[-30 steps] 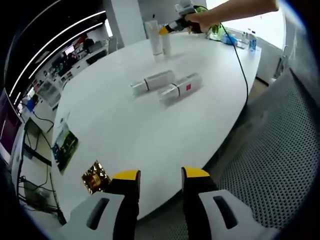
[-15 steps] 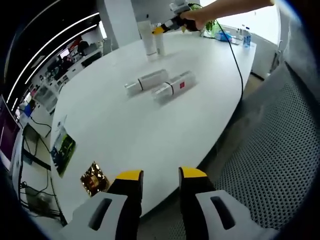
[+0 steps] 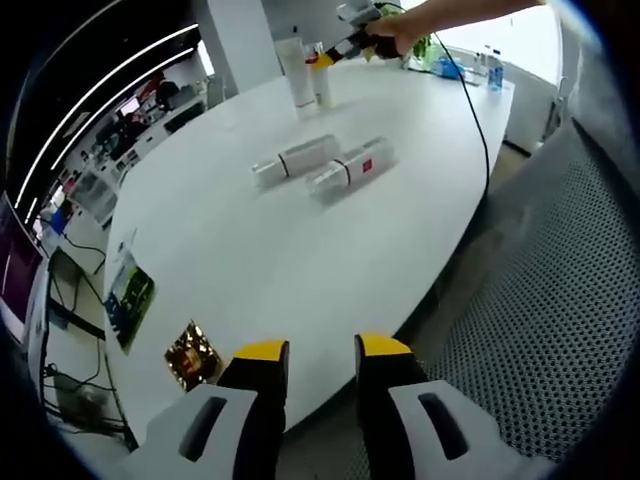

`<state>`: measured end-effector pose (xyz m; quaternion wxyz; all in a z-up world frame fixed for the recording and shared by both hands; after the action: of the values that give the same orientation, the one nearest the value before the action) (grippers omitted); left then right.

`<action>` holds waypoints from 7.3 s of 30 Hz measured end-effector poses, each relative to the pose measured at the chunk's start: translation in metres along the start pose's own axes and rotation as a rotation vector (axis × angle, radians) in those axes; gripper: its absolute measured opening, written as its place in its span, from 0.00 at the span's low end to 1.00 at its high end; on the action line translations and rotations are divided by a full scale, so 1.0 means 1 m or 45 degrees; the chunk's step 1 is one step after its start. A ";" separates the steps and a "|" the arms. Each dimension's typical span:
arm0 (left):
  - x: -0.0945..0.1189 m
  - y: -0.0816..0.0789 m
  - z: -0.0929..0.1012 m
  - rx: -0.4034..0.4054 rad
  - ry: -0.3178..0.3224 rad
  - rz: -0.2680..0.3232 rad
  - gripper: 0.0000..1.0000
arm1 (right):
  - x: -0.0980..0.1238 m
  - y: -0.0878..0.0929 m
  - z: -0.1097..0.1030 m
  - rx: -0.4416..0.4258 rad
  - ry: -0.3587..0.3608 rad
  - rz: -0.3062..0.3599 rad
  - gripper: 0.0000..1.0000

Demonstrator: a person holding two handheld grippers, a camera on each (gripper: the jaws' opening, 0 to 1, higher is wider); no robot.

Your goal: Arrange the skincare products in the storage area until every visible bottle or jar stands upright without overlapping.

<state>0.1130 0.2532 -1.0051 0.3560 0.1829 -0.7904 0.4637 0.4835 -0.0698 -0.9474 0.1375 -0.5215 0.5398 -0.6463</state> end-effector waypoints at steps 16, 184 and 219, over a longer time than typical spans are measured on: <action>0.000 0.001 0.000 -0.009 -0.003 -0.013 0.21 | -0.004 0.009 0.000 -0.020 -0.028 -0.081 0.35; 0.035 -0.033 -0.067 1.681 1.017 0.657 0.22 | -0.023 0.038 -0.364 -0.922 -1.454 -0.037 0.14; 0.032 -0.028 -0.073 1.529 0.672 0.680 0.21 | -0.035 0.010 -0.358 -0.463 -1.140 -0.172 0.08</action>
<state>0.1378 0.3037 -0.9414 0.2474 0.0289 -0.3034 0.9197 0.2003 0.1509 -0.9291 0.2206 -0.7978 0.4965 -0.2612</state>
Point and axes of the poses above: the point that each gripper's makers call its tool centre point, and the gripper's own axes: x roughly backward along the fingers, z roughly to its right, y roughly out of its underside, the point moved 10 cm from there along x, roughly backward along the fingers, and after that the axes turned 11 degrees about -y, right-handed, at the moved point
